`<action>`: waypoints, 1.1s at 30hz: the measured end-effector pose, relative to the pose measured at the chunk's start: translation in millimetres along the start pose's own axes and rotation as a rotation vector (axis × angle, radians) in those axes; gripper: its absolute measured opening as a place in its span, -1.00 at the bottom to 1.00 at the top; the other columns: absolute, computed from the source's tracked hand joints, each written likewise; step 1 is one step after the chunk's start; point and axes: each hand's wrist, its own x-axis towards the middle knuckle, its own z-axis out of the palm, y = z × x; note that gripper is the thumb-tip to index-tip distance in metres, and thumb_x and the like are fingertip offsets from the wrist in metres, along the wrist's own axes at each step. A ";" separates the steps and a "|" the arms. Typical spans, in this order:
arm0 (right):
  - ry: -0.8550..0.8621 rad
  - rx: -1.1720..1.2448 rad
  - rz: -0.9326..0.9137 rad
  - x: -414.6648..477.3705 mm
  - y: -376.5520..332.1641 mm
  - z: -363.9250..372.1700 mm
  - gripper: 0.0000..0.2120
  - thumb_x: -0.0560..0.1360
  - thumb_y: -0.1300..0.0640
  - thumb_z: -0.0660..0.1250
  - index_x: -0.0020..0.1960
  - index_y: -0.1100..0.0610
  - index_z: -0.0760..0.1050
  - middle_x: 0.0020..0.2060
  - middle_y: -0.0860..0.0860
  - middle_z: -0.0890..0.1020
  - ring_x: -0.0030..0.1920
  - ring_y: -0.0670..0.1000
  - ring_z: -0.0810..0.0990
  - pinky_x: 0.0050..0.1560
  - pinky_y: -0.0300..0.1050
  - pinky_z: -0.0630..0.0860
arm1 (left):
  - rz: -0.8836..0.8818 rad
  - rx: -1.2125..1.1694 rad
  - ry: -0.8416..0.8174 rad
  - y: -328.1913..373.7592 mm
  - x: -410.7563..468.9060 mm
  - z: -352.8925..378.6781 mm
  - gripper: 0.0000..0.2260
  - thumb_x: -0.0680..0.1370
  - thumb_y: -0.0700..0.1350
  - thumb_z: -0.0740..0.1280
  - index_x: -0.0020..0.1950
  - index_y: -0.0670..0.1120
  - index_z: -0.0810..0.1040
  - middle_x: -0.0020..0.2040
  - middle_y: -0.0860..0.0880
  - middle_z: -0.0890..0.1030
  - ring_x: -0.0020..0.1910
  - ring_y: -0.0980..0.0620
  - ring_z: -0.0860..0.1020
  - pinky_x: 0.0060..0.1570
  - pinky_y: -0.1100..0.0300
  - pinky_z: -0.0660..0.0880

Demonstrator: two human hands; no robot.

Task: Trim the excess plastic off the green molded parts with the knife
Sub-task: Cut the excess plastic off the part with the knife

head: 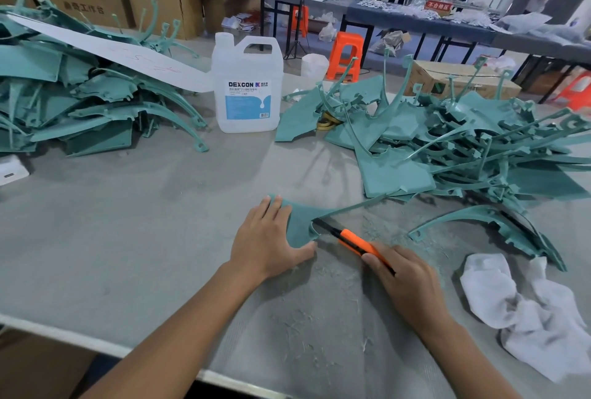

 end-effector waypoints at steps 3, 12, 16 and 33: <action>0.037 -0.056 0.015 -0.2 -0.2 0.8 -0.80 0.53 0.00 0.44 0.07 0.07 0.70 -0.26 0.02 0.65 -0.23 0.17 0.65 -0.35 0.03 0.55 | 0.000 0.011 -0.015 0.6 0.3 -0.7 -0.06 0.35 0.55 0.06 0.53 -0.05 0.33 0.60 -0.04 0.24 0.60 -0.04 0.10 0.53 0.06 0.09; 0.142 -0.166 -0.057 -2.6 0.2 5.2 -0.78 0.55 0.00 0.39 0.02 0.13 0.70 -0.30 0.03 0.63 -0.29 0.16 0.63 -0.43 -0.01 0.51 | -0.006 0.016 -0.029 0.1 1.2 0.8 -0.05 0.35 0.58 0.03 0.54 -0.03 0.32 0.61 -0.03 0.21 0.61 -0.03 0.09 0.53 0.04 0.09; 0.186 -0.139 0.052 -3.3 4.5 2.0 -0.73 0.64 -0.05 0.31 0.11 0.11 0.65 -0.19 0.05 0.66 -0.23 0.17 0.64 -0.40 -0.03 0.50 | -0.066 0.044 -0.092 9.1 1.2 -5.0 0.03 0.31 0.68 -0.11 0.48 -0.03 0.35 0.56 -0.06 0.27 0.56 -0.08 0.16 0.49 -0.02 0.18; -0.041 -0.068 0.026 1.0 6.4 3.2 -0.86 0.59 -0.11 0.33 0.11 -0.12 0.56 -0.17 -0.12 0.58 -0.19 0.05 0.60 -0.34 -0.04 0.47 | -0.015 0.048 -0.035 31.5 -29.6 5.7 -0.06 0.26 0.69 -0.04 0.41 0.10 0.39 0.40 0.02 0.36 0.38 -0.03 0.31 0.36 0.06 0.10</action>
